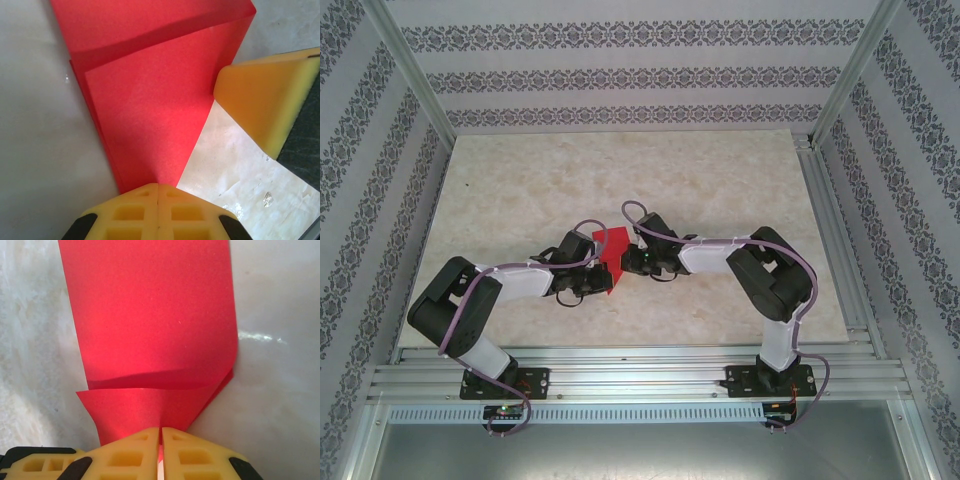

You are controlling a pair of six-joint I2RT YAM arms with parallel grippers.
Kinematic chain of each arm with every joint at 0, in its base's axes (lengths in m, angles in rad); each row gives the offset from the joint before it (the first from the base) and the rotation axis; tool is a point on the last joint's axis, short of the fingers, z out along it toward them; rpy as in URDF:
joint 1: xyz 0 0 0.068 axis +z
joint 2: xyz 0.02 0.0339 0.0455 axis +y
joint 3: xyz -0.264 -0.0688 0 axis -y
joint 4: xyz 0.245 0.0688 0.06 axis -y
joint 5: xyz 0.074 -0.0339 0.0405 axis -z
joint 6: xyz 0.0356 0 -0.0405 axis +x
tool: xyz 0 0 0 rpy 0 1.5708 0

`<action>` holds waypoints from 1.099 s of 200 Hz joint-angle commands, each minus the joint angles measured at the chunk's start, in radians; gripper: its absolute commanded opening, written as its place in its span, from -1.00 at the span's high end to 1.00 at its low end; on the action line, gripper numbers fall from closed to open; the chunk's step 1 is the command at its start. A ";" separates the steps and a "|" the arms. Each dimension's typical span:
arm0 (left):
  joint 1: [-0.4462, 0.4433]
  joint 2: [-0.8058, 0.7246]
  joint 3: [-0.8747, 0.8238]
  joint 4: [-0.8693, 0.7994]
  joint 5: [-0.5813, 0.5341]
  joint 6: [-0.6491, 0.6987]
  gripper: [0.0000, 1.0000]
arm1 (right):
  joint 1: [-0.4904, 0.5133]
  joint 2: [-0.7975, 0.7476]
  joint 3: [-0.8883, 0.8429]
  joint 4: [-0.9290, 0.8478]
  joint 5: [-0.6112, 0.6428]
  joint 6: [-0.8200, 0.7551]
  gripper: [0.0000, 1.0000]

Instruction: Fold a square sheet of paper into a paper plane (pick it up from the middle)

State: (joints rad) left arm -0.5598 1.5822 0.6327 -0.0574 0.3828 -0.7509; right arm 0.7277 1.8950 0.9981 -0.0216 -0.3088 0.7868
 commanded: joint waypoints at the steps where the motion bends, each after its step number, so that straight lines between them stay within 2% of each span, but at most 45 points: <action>1: -0.010 0.031 -0.042 -0.081 -0.095 -0.008 0.91 | -0.016 0.026 0.036 -0.009 -0.005 -0.025 0.78; 180: -0.009 0.038 -0.055 -0.117 -0.097 0.019 0.92 | -0.099 0.118 0.152 -0.134 0.063 -0.055 0.78; 220: -0.009 0.026 -0.052 -0.127 -0.097 0.029 0.92 | -0.105 0.053 0.158 -0.154 0.099 -0.075 0.78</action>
State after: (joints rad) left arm -0.5598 1.5822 0.6300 -0.0525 0.3756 -0.7494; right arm 0.6449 1.9789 1.1427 -0.1516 -0.3019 0.7471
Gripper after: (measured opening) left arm 0.064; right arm 0.111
